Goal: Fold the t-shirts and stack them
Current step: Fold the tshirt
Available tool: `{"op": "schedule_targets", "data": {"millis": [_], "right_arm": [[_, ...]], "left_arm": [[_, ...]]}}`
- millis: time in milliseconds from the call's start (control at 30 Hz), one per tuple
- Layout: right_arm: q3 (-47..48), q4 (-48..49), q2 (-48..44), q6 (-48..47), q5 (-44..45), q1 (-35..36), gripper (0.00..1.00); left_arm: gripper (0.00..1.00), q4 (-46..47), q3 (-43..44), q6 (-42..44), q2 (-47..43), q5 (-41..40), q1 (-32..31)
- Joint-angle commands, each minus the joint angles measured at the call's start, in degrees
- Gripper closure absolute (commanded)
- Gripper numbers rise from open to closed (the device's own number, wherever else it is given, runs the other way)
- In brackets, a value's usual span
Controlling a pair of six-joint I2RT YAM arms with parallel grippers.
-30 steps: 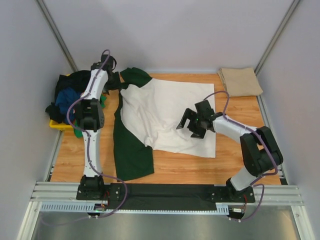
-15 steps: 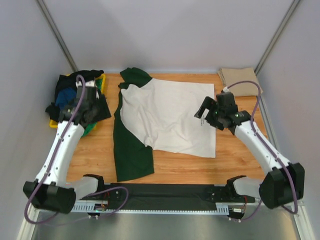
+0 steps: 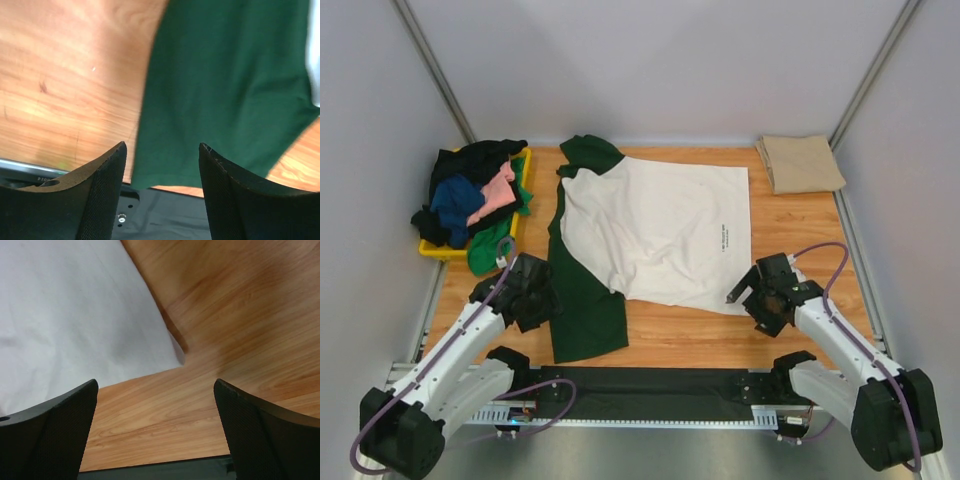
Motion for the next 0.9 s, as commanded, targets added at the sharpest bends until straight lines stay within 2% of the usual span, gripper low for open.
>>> {"op": "schedule_targets", "data": {"millis": [0, 100, 133, 233, 267, 333, 367, 433, 567, 667, 767, 800, 833, 867], "right_arm": [[-1.1, 3.2, -0.1, 4.3, 3.6, -0.2, 0.01], [-2.4, 8.4, 3.6, 4.1, 5.7, -0.2, 0.06], [-3.0, 10.1, 5.8, 3.6, 5.6, -0.3, 0.15], [-2.4, 13.8, 9.9, 3.1, 4.5, -0.3, 0.27], [-2.1, 14.1, 10.8, 2.5, 4.3, -0.3, 0.38], [-1.7, 14.6, 12.0, 2.1, 4.8, -0.3, 0.51], [-1.4, 14.6, 12.2, 1.9, 5.1, -0.3, 0.61], [-1.0, 14.4, 12.2, 1.0, 5.5, -0.5, 0.69], [0.1, 13.4, 12.4, -0.2, 5.0, -2.2, 1.00], [0.6, 13.3, 11.8, -1.1, 3.7, -4.4, 1.00], [1.7, 12.4, 11.0, -2.0, 2.8, -6.1, 1.00], [2.3, 11.6, 10.4, -2.2, 2.8, -6.5, 1.00], [2.5, 11.2, 10.0, -2.8, 2.9, -6.9, 1.00], [2.8, 10.8, 9.6, -2.9, 3.0, -7.1, 1.00]], "left_arm": [[0.33, 2.0, -3.9, -7.3, -1.4, -2.6, -0.3], [0.34, 3.2, -5.6, -8.1, -2.6, -4.0, -0.6], [0.34, 3.7, -6.0, -8.3, -2.2, -4.7, -0.6], [0.34, 5.2, -7.5, -8.2, -0.5, -4.8, -0.6], [0.34, 6.1, -8.8, -8.1, 0.6, -4.2, -0.6], [0.35, 8.4, -9.6, -6.7, 1.2, -2.7, -0.6], [0.37, 8.8, -10.0, -6.7, 1.0, -2.0, -0.6], [0.37, 10.2, -10.6, -6.4, 0.1, -1.2, -0.6], [0.42, 12.5, -12.4, -5.2, -1.6, 2.8, -1.0], [0.44, 13.7, -12.4, -4.8, -0.3, 3.6, -1.3], [0.54, 15.3, -12.0, -4.0, 2.3, 4.6, -1.5], [0.65, 16.3, -12.0, -3.6, 2.9, 4.8, -1.5], [0.71, 17.2, -12.3, -3.3, 3.8, 5.7, -1.5], [0.86, 18.4, -12.5, -3.0, 4.3, 6.3, -1.6]]}}
